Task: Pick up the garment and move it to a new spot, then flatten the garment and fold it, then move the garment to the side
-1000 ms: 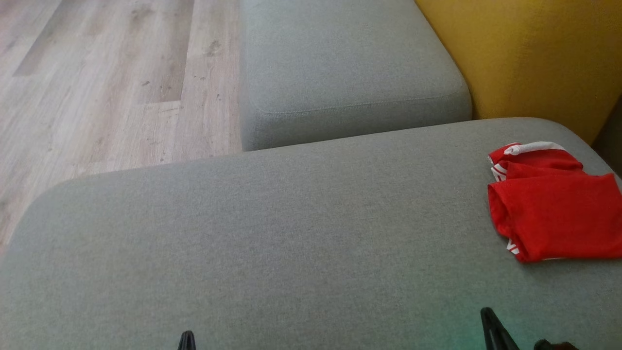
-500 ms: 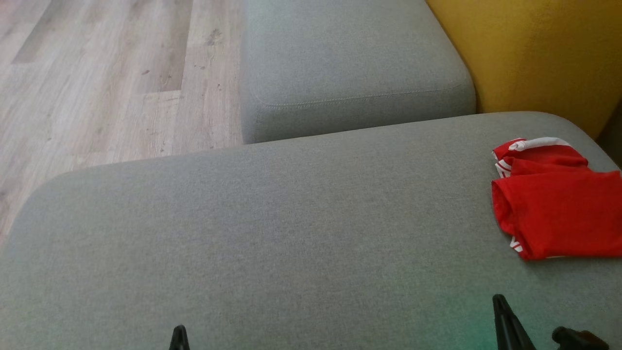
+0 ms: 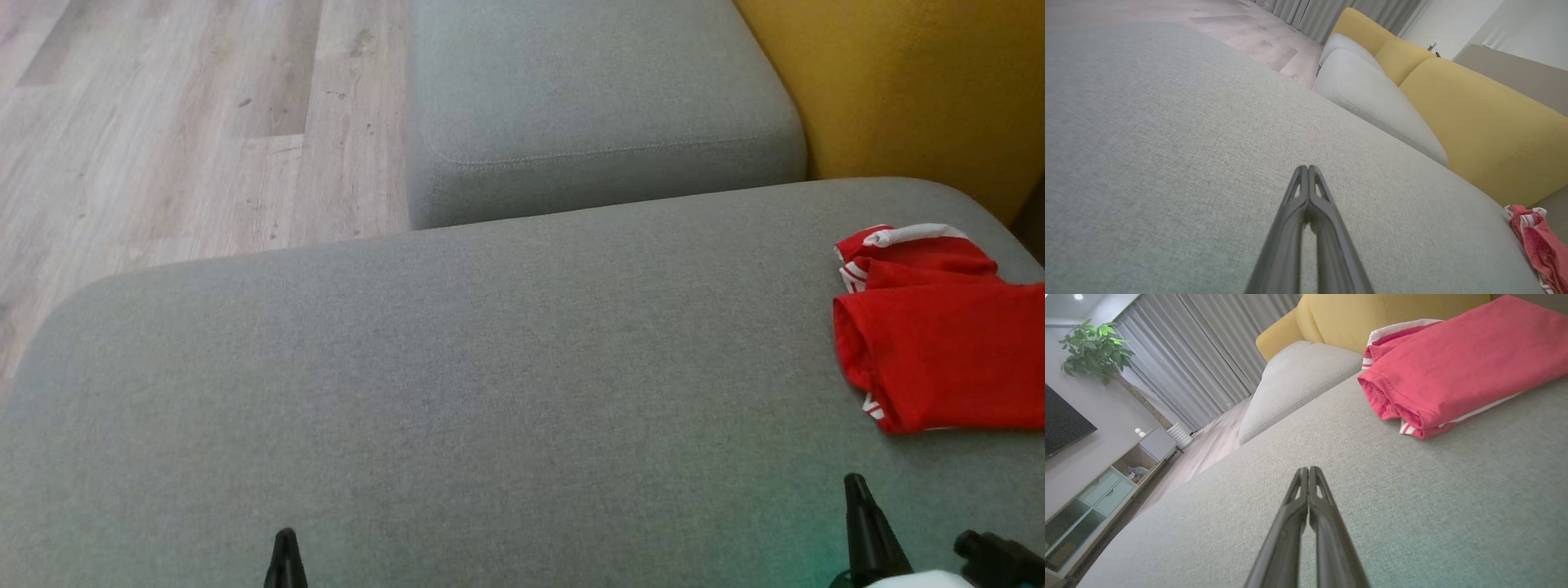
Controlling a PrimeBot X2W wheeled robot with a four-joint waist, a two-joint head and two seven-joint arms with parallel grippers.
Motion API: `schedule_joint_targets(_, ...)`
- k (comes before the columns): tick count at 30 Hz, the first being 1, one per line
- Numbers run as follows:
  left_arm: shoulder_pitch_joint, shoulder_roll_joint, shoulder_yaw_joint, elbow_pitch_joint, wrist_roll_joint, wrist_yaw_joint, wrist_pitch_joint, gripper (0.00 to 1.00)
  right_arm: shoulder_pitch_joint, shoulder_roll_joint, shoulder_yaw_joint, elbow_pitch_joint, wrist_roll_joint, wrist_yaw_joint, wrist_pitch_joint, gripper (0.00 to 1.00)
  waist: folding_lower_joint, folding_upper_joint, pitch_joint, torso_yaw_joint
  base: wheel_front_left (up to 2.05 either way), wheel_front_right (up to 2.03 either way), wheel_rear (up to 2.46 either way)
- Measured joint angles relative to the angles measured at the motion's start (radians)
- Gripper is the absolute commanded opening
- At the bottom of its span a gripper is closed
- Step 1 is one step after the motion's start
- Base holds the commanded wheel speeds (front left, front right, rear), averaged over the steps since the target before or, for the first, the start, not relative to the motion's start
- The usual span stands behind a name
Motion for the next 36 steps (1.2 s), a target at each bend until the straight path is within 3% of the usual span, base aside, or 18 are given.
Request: schedule_joint_targets(36,-0.108,0.002,0.092,0.019,-0.389,-0.078,0.092,0.00,-0.112,0.004,-0.061,0.004,0.425,0.000,0.096,0.00,-0.0001,0.0000,0.058,0.015,0.00,0.00,0.00)
